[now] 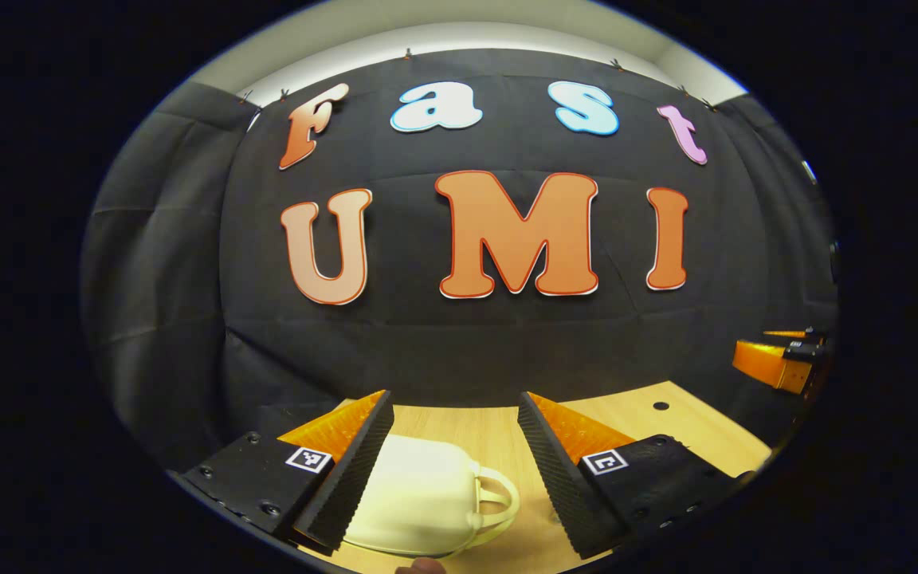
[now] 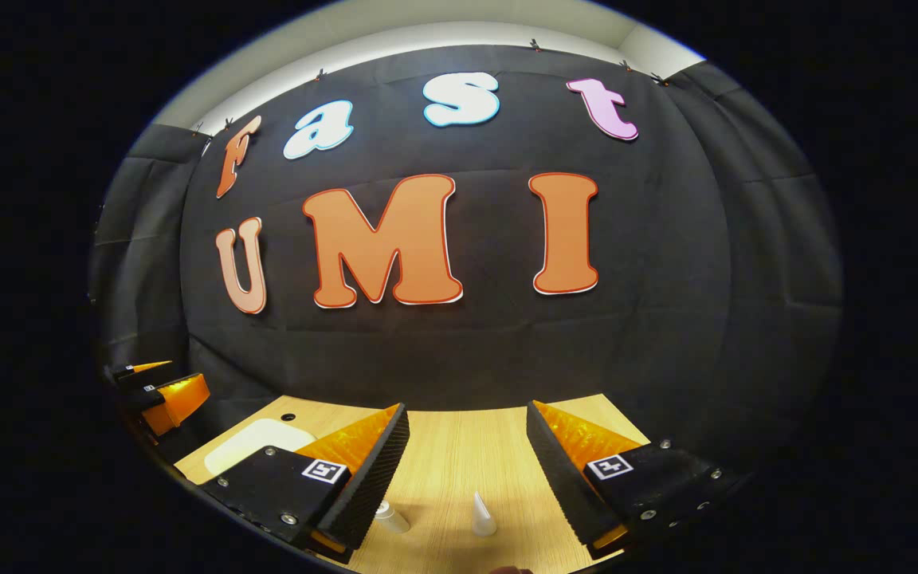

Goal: First open the suitcase, pack the skin care products into it, and then close the suitcase.

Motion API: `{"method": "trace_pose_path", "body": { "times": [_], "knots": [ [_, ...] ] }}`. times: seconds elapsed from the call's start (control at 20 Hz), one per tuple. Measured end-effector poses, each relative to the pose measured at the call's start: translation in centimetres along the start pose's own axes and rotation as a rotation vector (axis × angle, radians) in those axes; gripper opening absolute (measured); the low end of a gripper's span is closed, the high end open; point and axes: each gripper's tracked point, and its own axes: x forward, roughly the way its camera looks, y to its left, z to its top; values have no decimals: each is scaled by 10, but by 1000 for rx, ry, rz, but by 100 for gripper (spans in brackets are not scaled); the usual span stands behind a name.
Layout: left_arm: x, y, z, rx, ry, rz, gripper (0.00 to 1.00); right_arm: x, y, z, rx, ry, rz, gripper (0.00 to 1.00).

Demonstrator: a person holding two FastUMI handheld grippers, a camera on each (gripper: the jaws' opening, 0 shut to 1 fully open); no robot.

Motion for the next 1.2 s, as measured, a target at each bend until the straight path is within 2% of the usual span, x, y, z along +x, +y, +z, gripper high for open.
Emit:
{"method": "trace_pose_path", "body": {
  "times": [0.15, 0.5, 0.7, 0.8, 1.0, 1.2],
  "knots": [
    [2, -4, -21, 138, 28, -16, 98, 4, -5, -13, 7, 39, -22, 94],
    [6, -40, -88, 430, 131, -109, 99, 10, -36, -39, 13, 109, -95, 94],
    [2, -76, -147, 586, 222, -234, 99, 7, -52, -58, 34, 162, -129, 94],
    [2, -85, -176, 668, 275, -267, 99, 5, -61, -67, 35, 184, -146, 94],
    [7, -81, -220, 746, 368, -273, 99, -2, -81, -78, 35, 217, -181, 94],
    [17, -84, -229, 873, 368, -257, 99, -8, -99, -91, 51, 254, -217, 94]
  ]
}}
